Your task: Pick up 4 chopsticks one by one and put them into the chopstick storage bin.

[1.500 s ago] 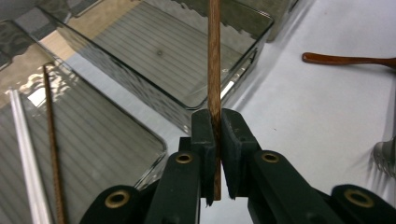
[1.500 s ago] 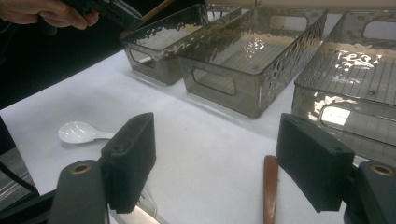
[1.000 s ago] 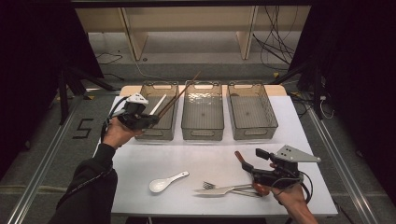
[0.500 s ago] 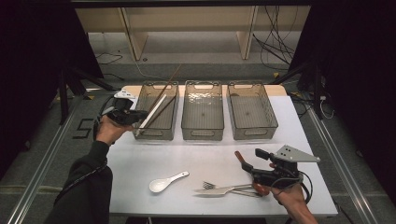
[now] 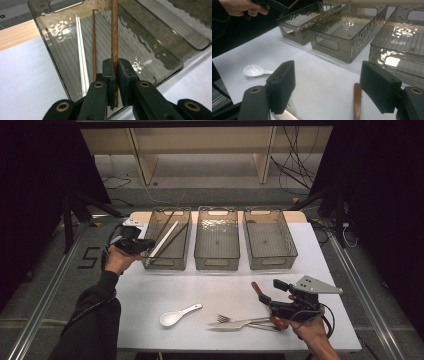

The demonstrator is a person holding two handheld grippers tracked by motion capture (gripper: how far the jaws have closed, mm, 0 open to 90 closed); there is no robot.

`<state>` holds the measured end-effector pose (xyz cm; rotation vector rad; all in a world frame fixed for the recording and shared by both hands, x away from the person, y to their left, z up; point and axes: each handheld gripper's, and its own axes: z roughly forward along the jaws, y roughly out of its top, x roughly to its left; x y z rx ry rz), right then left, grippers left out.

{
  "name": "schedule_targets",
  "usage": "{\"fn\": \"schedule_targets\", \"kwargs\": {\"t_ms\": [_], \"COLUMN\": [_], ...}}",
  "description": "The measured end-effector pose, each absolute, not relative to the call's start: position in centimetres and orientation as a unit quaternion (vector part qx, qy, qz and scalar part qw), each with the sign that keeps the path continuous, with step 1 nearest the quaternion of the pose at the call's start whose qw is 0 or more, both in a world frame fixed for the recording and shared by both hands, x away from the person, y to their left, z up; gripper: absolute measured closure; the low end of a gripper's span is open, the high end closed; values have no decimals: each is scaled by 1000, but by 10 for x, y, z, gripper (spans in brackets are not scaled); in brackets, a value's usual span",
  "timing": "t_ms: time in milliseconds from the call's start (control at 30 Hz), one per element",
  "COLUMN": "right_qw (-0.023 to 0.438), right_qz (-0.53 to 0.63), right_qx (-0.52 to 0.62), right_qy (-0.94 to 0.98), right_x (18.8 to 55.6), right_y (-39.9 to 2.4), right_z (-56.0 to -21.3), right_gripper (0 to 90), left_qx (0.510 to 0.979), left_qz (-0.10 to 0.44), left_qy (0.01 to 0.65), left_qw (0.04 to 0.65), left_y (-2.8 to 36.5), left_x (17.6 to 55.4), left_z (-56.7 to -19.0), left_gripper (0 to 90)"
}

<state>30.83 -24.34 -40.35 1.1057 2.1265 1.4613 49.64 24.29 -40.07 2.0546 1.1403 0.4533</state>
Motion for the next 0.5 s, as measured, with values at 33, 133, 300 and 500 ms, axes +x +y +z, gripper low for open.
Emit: {"fn": "schedule_targets", "kwargs": {"t_ms": [33,133,300,500], "right_qw": [166,167,166,166], "right_qz": [513,515,514,514], "right_qx": [388,388,388,388], "right_qy": [747,746,747,747], "right_x": [308,308,308,308], "right_y": [-243,-243,-244,-243], "right_z": [-403,-403,-403,-403], "right_gripper": [293,294,293,294], "left_qx": [798,796,793,793], "left_qz": [176,177,179,176], "left_qy": [446,450,457,464], "left_qw": [364,364,360,353], "left_y": [244,245,246,248], "left_x": [497,498,500,502], "left_z": [-402,-403,-409,-414], "left_gripper": [837,837,836,837]}}
